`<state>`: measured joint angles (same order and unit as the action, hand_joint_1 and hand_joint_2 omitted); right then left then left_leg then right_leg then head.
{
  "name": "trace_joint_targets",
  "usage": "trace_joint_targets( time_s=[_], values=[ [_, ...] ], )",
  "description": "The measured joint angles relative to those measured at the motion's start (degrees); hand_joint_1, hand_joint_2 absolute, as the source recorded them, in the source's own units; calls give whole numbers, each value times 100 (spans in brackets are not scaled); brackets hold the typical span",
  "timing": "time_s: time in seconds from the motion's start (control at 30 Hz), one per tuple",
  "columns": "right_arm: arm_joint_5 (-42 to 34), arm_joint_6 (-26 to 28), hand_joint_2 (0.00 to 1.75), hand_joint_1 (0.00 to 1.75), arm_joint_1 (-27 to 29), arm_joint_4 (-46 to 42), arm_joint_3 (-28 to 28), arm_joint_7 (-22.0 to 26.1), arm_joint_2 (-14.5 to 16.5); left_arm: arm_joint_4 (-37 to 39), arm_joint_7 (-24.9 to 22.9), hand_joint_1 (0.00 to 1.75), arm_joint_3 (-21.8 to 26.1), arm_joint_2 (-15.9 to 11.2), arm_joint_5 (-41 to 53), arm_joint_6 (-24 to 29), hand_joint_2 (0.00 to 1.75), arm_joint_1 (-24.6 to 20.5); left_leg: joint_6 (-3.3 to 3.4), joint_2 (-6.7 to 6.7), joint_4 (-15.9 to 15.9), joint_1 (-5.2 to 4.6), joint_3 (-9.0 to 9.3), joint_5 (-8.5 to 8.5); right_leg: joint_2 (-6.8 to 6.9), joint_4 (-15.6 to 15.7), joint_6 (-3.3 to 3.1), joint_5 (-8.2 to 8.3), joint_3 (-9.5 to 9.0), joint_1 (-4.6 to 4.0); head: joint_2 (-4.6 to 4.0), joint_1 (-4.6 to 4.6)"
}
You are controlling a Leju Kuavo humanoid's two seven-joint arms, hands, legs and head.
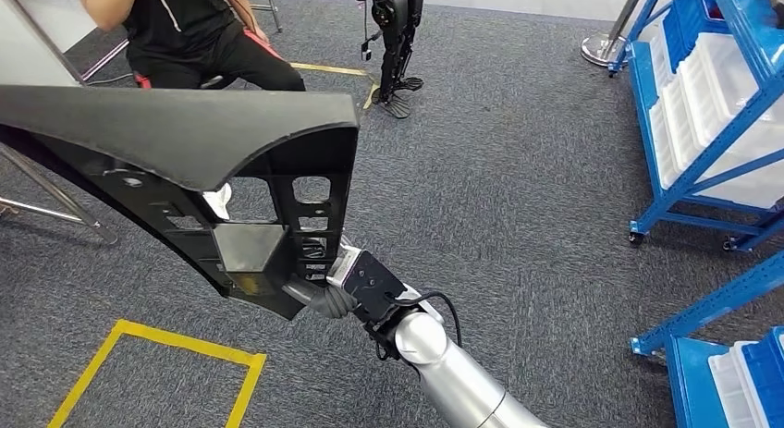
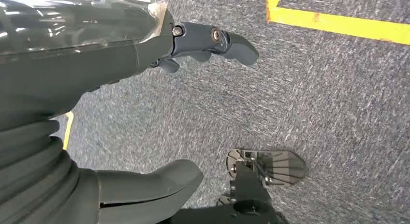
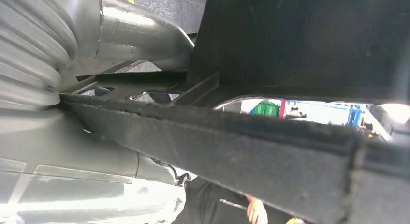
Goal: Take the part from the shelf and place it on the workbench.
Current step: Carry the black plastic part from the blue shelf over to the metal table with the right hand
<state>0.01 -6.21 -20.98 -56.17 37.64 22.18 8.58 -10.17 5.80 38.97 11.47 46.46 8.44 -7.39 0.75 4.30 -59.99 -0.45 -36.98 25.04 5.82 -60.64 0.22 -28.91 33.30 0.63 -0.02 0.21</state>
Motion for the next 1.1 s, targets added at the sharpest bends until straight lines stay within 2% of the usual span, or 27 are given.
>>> trace_joint_targets(
  time_s=[0.03,0.07,0.1,0.17,0.2,0.23,0.27,0.3,0.33,0.37,0.43,0.47,0.5,0.57,0.83,0.87,0.9,0.93,0.97,1.0,1.03,1.07,1.1],
  values=[
    [1,-4,175,175,-1,-1,-7,1,2,0,-7,0,0,-1,1,3,175,-3,12,1,33,-29,8,31,55,14,27,-15,-19,-7,0,2],
    [2,-12,175,175,-4,-4,-13,1,13,1,-11,0,0,-1,-4,9,175,-1,37,-74,60,-37,22,26,111,34,55,-25,-50,-8,0,2],
    [4,-21,175,175,-9,-10,-18,1,25,1,-15,0,0,1,-10,17,175,8,61,-147,105,-27,56,7,91,32,81,-40,-73,-1,0,3],
    [6,-37,175,175,-29,-29,-25,5,38,-1,-17,0,2,6,-20,33,175,11,117,-299,207,18,148,-48,-185,-188,91,-155,6,10,0,9],
    [7,-39,175,175,-32,-33,-31,7,23,-1,-15,0,2,10,-20,33,175,6,132,-377,234,41,173,-66,-372,-474,72,-273,154,21,0,14],
    [8,-40,175,175,-26,-34,-34,8,3,-1,-14,0,2,14,-18,27,175,-4,148,-464,239,47,180,-69,-496,-849,50,-414,359,21,0,17],
    [8,-41,175,175,-10,-32,-38,7,-23,0,-14,0,2,18,-14,18,175,-9,155,-563,237,48,181,-67,-549,-1228,42,-533,580,19,0,21],
    [9,-41,175,175,7,-30,-40,4,-43,1,-16,0,2,22,-8,10,175,-6,156,-663,236,48,183,-64,-564,-1468,56,-575,743,18,0,21],
    [10,-41,175,175,17,-30,-40,2,-57,1,-18,0,2,24,-2,6,175,0,154,-764,233,51,187,-60,-571,-1513,93,-527,816,20,0,21],
    [10,-41,175,175,21,-30,-39,1,-63,1,-20,0,3,24,7,6,175,5,142,-865,227,57,198,-51,-592,-1298,148,-374,760,28,0,20],
    [10,-41,175,175,15,-30,-39,1,-67,1,-20,0,3,23,28,6,175,8,91,-1055,190,70,214,-16,-766,-503,246,21,444,58,0,21],
    [10,-41,175,175,13,-29,-38,1,-69,1,-20,0,3,23,40,6,175,8,57,-1133,161,69,209,9,-849,-178,250,165,298,72,0,22],
    [11,-41,175,175,14,-29,-37,0,-72,1,-21,0,3,22,49,6,175,10,29,-1187,137,65,194,29,-908,-5,230,235,215,77,0,20],
    [12,-41,175,175,16,-31,-36,-1,-73,1,-22,0,3,20,58,6,175,14,4,-1231,115,55,167,47,-892,49,173,257,177,70,0,16],
    [11,-41,175,175,17,-31,-37,-2,-67,1,-22,0,3,20,72,4,175,24,-1,-1257,129,62,160,44,-872,47,148,254,177,49,0,15],
    [11,-41,175,175,14,-32,-39,-2,-50,1,-22,0,3,14,78,2,175,33,-15,-1195,112,62,152,56,-833,51,117,254,168,56,0,15],
    [10,-41,175,175,10,-34,-42,-1,-30,1,-22,0,2,10,84,-2,175,38,-40,-1042,21,60,107,111,-776,56,71,249,154,62,0,1],
    [11,-41,175,175,14,-37,-45,-2,-16,1,-22,0,2,7,87,-8,175,38,-79,-839,-432,71,-139,300,-652,61,10,231,134,60,0,-12],
    [13,-41,175,175,18,-40,-48,-2,3,1,-23,0,1,0,87,-14,175,35,-77,-482,-447,55,-164,273,-454,68,-29,184,75,54,0,-26],
    [14,-41,175,175,23,-43,-48,-2,8,1,-23,0,1,-1,87,-19,175,25,-64,-210,-435,37,-183,240,-272,71,-40,130,24,18,0,-38],
    [15,-41,175,175,28,-45,-49,-2,9,1,-24,0,1,-4,86,-22,175,15,-36,-48,-353,15,-170,165,-92,73,-29,79,-21,-12,0,-38],
    [15,-41,175,175,27,-47,-49,-2,16,1,-25,0,0,-8,87,-24,175,10,12,48,90,-25,37,-41,38,81,9,37,-67,-28,0,-36],
    [15,-41,175,175,26,-48,-48,-2,22,1,-25,0,-1,-9,87,-25,175,6,28,-22,96,-42,26,-31,104,96,36,24,-82,-38,0,-38]
  ],
)
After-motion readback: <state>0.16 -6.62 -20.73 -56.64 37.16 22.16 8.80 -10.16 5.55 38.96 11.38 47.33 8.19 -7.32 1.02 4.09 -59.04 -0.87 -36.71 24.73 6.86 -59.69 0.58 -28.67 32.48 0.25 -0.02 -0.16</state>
